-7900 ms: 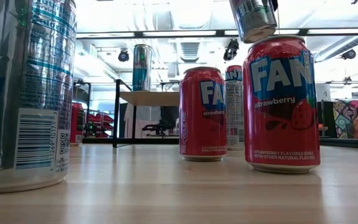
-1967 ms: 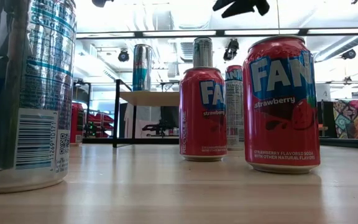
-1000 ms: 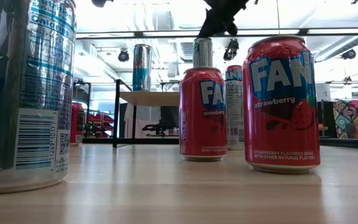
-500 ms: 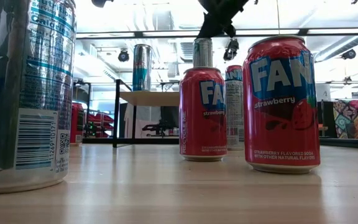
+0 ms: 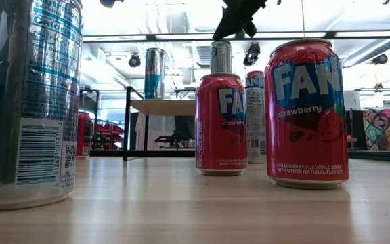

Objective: Place canned beverage on shelf
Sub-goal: Put the left white pink soda can on the shelf

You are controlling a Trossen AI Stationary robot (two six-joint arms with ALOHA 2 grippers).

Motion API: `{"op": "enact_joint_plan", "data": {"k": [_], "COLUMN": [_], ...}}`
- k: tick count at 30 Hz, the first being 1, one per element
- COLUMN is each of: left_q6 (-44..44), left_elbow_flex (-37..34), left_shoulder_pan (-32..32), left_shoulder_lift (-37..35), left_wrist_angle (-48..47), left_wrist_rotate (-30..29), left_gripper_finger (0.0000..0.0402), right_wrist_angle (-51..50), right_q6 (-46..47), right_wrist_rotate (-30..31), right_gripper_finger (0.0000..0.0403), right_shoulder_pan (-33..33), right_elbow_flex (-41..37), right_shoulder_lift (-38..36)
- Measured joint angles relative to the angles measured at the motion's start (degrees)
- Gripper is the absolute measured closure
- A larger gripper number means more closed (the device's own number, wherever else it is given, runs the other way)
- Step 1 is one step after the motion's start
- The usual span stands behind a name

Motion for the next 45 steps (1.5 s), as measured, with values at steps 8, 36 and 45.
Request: {"op": "enact_joint_plan", "data": {"k": [8,36,45], "left_q6": [1.08,4.59,4.59], "left_elbow_flex": [0.00,1.20,1.20], "left_shoulder_pan": [0.00,-0.02,-0.01], "left_shoulder_lift": [0.00,-0.94,-0.92], "left_wrist_angle": [-0.02,0.22,0.24], "left_wrist_rotate": [-0.01,-1.01,-1.03], "left_gripper_finger": [0.0063,0.0063,0.0063], "right_wrist_angle": [-1.61,3.85,5.32], "right_q6": [0.13,-1.79,-3.10], "right_wrist_rotate": [0.44,0.70,5.03], "right_gripper_finger": [0.0394,0.0394,0.0394], "right_shoulder_pan": [-0.02,0.02,-0.02], "right_elbow_flex": [-0.02,-3.56,-4.11], "right_shoulder_lift": [0.11,0.11,0.15]}}
